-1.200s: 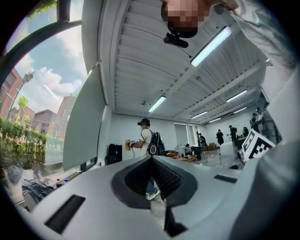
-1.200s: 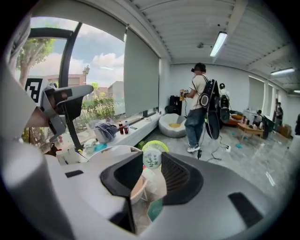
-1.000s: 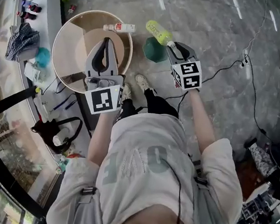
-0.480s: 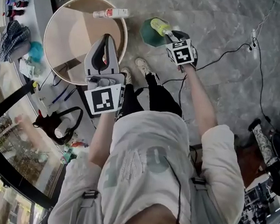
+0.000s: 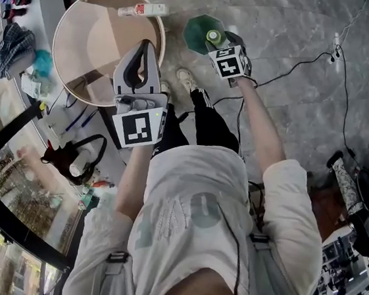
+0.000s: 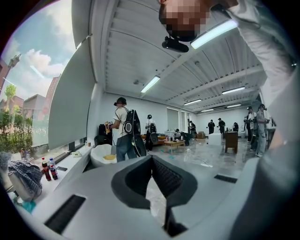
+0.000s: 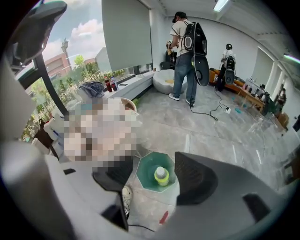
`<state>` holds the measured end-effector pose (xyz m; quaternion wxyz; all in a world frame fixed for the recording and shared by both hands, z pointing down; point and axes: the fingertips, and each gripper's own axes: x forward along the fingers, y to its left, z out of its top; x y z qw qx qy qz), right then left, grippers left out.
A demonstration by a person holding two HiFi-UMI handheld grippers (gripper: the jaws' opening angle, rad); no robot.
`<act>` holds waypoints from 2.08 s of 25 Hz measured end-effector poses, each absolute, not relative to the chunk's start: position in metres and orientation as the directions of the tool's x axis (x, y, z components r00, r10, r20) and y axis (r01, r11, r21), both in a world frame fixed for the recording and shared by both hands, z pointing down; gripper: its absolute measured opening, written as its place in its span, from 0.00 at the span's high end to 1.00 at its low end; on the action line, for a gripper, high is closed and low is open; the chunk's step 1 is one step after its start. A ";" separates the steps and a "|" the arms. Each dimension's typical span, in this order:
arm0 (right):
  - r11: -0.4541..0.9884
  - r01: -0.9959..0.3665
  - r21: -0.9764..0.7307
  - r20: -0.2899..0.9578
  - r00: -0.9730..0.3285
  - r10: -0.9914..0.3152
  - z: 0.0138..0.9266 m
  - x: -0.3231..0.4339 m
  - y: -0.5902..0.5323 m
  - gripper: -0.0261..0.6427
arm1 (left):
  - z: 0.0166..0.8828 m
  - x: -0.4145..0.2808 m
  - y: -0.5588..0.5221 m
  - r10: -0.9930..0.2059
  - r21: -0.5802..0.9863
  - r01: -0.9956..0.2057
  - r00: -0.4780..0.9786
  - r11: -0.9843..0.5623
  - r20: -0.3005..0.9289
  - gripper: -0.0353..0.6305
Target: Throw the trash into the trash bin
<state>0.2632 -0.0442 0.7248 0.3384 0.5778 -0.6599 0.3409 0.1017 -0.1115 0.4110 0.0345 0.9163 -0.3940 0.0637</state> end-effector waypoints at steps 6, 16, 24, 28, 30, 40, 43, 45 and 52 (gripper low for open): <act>0.115 -0.992 -0.054 0.819 -0.110 -0.563 0.705 0.254 -0.053 0.56 | 0.405 0.103 -0.111 -0.715 0.018 -0.722 0.688 -0.691 0.127 0.93; 0.090 -0.995 -0.048 0.658 -0.100 -0.747 0.597 0.244 -0.103 0.56 | 0.371 0.086 -0.111 -0.734 0.019 -0.735 0.678 -0.678 0.047 0.93; 0.150 -0.981 -0.119 0.279 -0.178 -0.944 0.393 0.166 -0.157 0.94 | 0.291 0.035 -0.123 -0.778 0.012 -0.781 0.622 -0.625 -0.092 0.93; 0.282 -0.959 -0.016 0.000 -0.282 -0.959 0.285 0.103 -0.163 0.94 | 0.235 -0.006 -0.131 -0.809 -0.042 -0.836 0.540 -0.546 -0.231 0.93; 0.321 -0.944 0.074 -0.089 -0.327 -0.941 0.250 0.069 -0.153 0.94 | 0.215 -0.028 -0.129 -0.820 -0.050 -0.860 0.501 -0.508 -0.277 0.93; 0.500 -0.861 0.093 -0.163 -0.509 -0.845 0.213 -0.019 -0.132 0.94 | 0.182 -0.101 -0.107 -0.838 -0.064 -0.919 0.382 -0.389 -0.390 0.93; 0.530 -0.842 0.099 -0.159 -0.539 -0.827 0.212 -0.030 -0.129 0.94 | 0.178 -0.109 -0.100 -0.838 -0.071 -0.930 0.356 -0.360 -0.413 0.93; 0.547 -0.830 0.105 -0.154 -0.557 -0.816 0.212 -0.037 -0.127 0.94 | 0.177 -0.111 -0.099 -0.837 -0.052 -0.930 0.351 -0.364 -0.420 0.93; 0.583 -0.804 0.115 -0.101 -0.593 -0.799 0.223 -0.041 -0.124 0.94 | 0.181 -0.118 -0.100 -0.859 -0.026 -0.940 0.321 -0.339 -0.399 0.93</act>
